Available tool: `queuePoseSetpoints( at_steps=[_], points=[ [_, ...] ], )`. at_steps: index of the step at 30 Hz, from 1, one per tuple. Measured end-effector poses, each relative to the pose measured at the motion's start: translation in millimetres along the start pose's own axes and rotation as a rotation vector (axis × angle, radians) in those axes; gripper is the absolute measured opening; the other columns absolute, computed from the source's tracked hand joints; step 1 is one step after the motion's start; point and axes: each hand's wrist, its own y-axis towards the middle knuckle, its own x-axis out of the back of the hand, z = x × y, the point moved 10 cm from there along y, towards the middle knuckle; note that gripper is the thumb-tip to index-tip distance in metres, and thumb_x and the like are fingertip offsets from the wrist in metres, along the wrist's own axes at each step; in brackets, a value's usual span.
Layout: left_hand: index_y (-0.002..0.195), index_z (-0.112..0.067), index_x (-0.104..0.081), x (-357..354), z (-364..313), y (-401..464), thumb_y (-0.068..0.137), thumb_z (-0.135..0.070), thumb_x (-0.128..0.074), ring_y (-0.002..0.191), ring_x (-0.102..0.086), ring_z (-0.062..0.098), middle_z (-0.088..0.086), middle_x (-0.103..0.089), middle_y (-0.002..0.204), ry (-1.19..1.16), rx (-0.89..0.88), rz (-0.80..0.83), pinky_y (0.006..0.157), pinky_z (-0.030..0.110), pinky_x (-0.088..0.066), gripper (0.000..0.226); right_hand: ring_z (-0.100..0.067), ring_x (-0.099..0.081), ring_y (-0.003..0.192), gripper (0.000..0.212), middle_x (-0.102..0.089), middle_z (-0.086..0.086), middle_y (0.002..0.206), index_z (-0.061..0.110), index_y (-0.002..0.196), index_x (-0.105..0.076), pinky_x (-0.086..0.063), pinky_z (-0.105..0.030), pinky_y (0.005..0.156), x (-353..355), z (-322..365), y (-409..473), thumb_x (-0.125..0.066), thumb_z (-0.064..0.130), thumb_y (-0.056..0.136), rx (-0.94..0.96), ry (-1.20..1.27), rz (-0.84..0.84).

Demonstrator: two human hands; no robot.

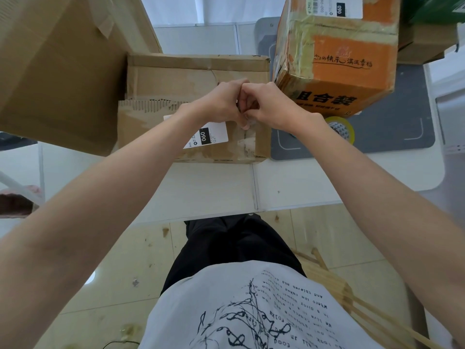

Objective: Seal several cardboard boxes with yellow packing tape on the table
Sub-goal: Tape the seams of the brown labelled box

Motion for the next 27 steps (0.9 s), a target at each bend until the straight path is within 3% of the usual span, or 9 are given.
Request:
queuePoseSetpoints(
  at_steps=[6,18,27],
  points=[
    [0.097,-0.015,-0.050,-1,1,0,0.056,-0.008,-0.095,0.075,-0.056,0.002,-0.011,-0.061,0.084,0.007,-0.012,-0.027,0.056,0.005,-0.038,0.061,-0.021,-0.066,0.088,0.014,-0.066,-0.003,0.095,0.006,0.098,-0.064,-0.055,-0.032,0.085,0,-1,-2,-0.068,-0.002,0.087,0.000,0.002,-0.005],
    [0.100,-0.016,-0.050,-3,0,1,0.057,-0.009,-0.094,0.078,-0.059,0.010,-0.009,-0.063,0.086,0.034,-0.017,-0.025,0.064,0.020,-0.044,0.062,-0.018,-0.064,0.085,0.016,-0.063,0.003,0.090,0.009,0.099,-0.065,-0.056,-0.035,0.083,2,4,-6,-0.070,0.001,0.086,0.011,-0.035,0.037],
    [0.108,-0.014,-0.052,-2,0,-1,0.061,-0.007,-0.092,0.076,-0.059,0.005,-0.010,-0.065,0.085,0.041,-0.007,-0.016,0.056,0.012,-0.041,0.062,-0.021,-0.061,0.080,0.012,-0.066,0.002,0.083,0.016,0.094,-0.064,-0.051,-0.040,0.076,2,16,-16,-0.064,0.006,0.086,0.117,-0.173,-0.030]
  ],
)
